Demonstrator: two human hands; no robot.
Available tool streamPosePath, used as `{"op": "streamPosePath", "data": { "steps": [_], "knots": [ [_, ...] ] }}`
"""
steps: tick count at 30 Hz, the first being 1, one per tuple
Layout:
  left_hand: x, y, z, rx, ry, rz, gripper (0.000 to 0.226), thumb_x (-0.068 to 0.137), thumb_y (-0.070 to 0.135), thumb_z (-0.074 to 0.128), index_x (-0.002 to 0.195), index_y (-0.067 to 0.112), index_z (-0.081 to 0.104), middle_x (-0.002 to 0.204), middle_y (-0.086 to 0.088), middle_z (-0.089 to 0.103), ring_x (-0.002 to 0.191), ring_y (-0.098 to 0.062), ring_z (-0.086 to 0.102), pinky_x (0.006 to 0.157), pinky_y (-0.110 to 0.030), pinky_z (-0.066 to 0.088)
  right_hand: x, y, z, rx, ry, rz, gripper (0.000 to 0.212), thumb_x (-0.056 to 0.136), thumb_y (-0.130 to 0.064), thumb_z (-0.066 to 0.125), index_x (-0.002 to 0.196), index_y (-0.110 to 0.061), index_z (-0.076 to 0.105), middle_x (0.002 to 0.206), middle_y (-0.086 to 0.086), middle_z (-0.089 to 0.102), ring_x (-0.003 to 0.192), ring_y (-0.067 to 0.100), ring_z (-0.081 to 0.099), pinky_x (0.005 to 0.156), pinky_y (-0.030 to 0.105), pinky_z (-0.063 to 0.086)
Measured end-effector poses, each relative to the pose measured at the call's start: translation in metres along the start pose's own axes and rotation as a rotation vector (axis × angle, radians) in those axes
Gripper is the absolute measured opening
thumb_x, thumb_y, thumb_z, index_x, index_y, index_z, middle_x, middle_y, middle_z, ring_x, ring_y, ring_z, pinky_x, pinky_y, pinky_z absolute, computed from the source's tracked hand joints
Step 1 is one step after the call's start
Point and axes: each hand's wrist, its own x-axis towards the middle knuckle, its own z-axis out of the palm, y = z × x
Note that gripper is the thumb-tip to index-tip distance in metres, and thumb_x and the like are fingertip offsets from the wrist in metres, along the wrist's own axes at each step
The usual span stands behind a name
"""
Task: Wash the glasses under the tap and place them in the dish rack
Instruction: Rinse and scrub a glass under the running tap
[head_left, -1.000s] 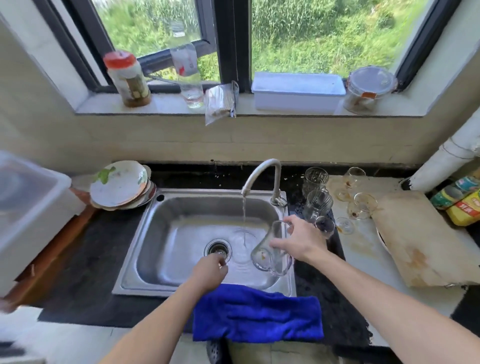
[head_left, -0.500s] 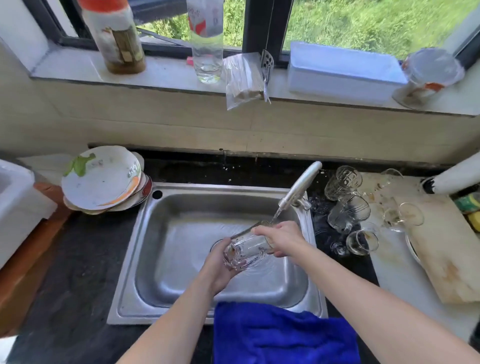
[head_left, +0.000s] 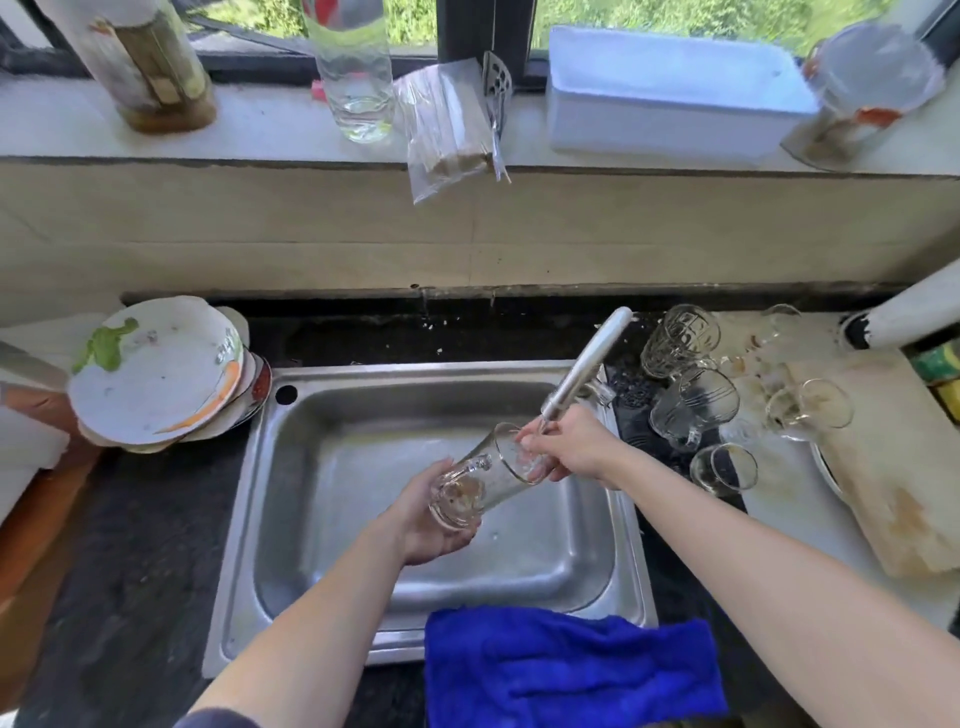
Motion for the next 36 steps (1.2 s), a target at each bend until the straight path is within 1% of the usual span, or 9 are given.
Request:
{"op": "streamPosePath", "data": {
  "steps": [3,7,11,15,19,23,31,33,36],
  "knots": [
    [-0.003,-0.001,0.004,-0.091,0.019,0.109,0.037,0.088,0.044,0.055,0.104,0.013,0.064,0.103,-0.017,0.062,0.083,-0.033,0.059,0.070,-0.039,0.053,0.003,0.002,0.001,-0.031,0.019,-0.033,0.014,0.093,-0.006,0.060,0.099,0.005,0.066,0.078,0.009,0.071,0.060,0.020,0.068,0.058,0.031,0.055],
    [-0.005,-0.001,0.018,-0.169,0.049,0.273,0.019,0.077,0.031,0.061,0.089,0.017,0.065,0.082,-0.006,0.062,0.070,-0.023,0.055,0.057,-0.027,0.040,-0.006,0.011,0.004,0.037,0.004,-0.001,0.012,0.094,0.002,0.054,0.093,0.009,0.064,0.082,0.019,0.070,0.059,0.022,0.069,0.048,0.022,0.053],
    [0.000,-0.005,0.027,-0.150,0.137,0.262,0.027,0.088,0.036,0.047,0.086,0.015,0.063,0.084,-0.008,0.059,0.062,-0.021,0.052,0.042,-0.019,0.038,-0.008,0.014,-0.005,0.022,-0.057,0.037,0.009,0.089,0.000,0.060,0.080,-0.001,0.062,0.078,0.019,0.068,0.062,0.023,0.070,0.044,0.021,0.048],
    [0.004,-0.004,0.027,0.073,0.174,0.131,0.032,0.086,0.036,0.045,0.091,0.012,0.065,0.087,-0.012,0.064,0.060,-0.029,0.059,0.055,-0.026,0.039,-0.004,0.005,-0.019,-0.103,-0.058,-0.067,0.011,0.086,-0.012,0.070,0.093,-0.014,0.063,0.088,0.010,0.071,0.061,0.020,0.069,0.046,0.026,0.044],
    [0.000,-0.008,0.039,-0.058,0.116,0.217,0.030,0.086,0.031,0.044,0.078,0.011,0.065,0.080,-0.011,0.062,0.069,-0.028,0.057,0.064,-0.032,0.041,-0.003,0.004,-0.019,-0.101,-0.021,-0.103,0.014,0.089,-0.007,0.066,0.074,-0.007,0.066,0.071,0.011,0.070,0.053,0.018,0.065,0.043,0.022,0.046],
    [0.001,-0.009,0.038,-0.125,0.096,0.300,0.025,0.086,0.032,0.048,0.081,0.012,0.062,0.073,-0.008,0.064,0.058,-0.022,0.055,0.054,-0.028,0.035,-0.005,0.009,-0.016,-0.025,-0.034,-0.004,0.013,0.088,-0.001,0.063,0.075,-0.001,0.066,0.074,0.020,0.069,0.057,0.021,0.068,0.045,0.024,0.050],
    [-0.003,-0.003,0.032,0.125,0.092,0.108,0.042,0.090,0.047,0.043,0.089,0.012,0.066,0.078,-0.012,0.065,0.061,-0.027,0.054,0.054,-0.027,0.031,-0.010,-0.014,-0.024,-0.552,0.106,-0.219,0.037,0.075,-0.045,0.075,0.107,-0.031,0.063,0.088,-0.015,0.058,0.083,0.012,0.058,0.073,0.031,0.048],
    [-0.008,-0.005,0.035,0.133,0.076,0.086,0.046,0.092,0.047,0.041,0.099,0.008,0.065,0.082,-0.017,0.066,0.066,-0.030,0.058,0.058,-0.030,0.038,-0.011,-0.019,-0.022,-0.499,0.082,-0.239,0.021,0.081,-0.039,0.074,0.086,-0.020,0.068,0.071,-0.009,0.058,0.066,0.010,0.054,0.061,0.026,0.044],
    [-0.011,-0.010,0.037,0.036,0.045,0.157,0.044,0.094,0.042,0.041,0.109,0.005,0.061,0.090,-0.018,0.067,0.069,-0.033,0.061,0.059,-0.031,0.045,-0.011,-0.016,-0.023,-0.495,0.085,-0.203,0.033,0.084,-0.034,0.073,0.063,-0.012,0.061,0.055,-0.003,0.050,0.055,0.012,0.049,0.052,0.027,0.035]
  ]
}}
